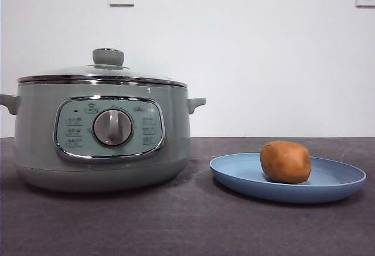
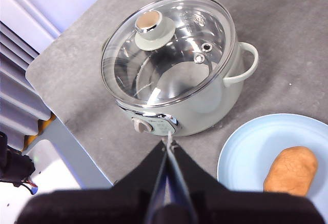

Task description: Take the potato out from the steamer,put the potato on the plate,close the lid

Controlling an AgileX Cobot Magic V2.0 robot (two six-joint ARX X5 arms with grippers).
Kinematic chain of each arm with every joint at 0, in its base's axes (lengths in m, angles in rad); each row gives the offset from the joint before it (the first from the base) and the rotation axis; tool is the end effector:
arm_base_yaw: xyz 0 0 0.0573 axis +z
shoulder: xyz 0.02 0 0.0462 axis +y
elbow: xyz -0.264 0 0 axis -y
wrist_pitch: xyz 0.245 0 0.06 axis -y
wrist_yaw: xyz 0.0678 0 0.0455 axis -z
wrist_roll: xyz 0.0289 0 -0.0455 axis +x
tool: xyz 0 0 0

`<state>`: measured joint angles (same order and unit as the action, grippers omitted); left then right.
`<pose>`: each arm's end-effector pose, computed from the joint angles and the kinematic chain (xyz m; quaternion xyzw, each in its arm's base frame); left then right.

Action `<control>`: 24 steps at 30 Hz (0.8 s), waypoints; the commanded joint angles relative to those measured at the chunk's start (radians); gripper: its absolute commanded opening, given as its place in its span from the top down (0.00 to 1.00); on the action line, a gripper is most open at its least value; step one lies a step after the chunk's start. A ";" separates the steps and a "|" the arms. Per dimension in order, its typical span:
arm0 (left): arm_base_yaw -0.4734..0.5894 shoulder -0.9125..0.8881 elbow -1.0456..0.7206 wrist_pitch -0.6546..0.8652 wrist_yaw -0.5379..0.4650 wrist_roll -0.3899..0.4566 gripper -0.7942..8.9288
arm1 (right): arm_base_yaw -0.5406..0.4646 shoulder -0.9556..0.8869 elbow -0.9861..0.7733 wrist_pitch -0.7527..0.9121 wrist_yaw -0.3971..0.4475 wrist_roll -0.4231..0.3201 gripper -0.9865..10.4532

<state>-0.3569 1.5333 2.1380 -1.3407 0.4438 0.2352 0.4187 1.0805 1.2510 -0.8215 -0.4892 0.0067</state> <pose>0.2272 -0.0980 0.4929 0.0853 0.3143 -0.4033 0.8552 0.1783 0.0942 0.3806 0.0141 0.3210 0.4144 0.8515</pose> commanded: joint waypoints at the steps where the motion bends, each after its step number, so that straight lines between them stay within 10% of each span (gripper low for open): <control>1: 0.000 -0.053 -0.005 -0.040 0.000 -0.004 0.92 | 0.000 -0.002 -0.005 0.002 0.000 -0.007 0.92; 12: 0.002 -0.298 -0.114 0.107 -0.024 0.032 0.92 | 0.000 -0.002 -0.005 0.002 0.000 -0.007 0.92; 24: 0.165 -0.761 -1.006 0.711 -0.026 -0.194 0.92 | 0.000 -0.002 -0.005 0.002 0.000 -0.007 0.92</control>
<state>-0.2016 0.8124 1.2491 -0.7013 0.4179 0.1131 0.4187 1.0801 1.2510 -0.8219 -0.4881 0.0067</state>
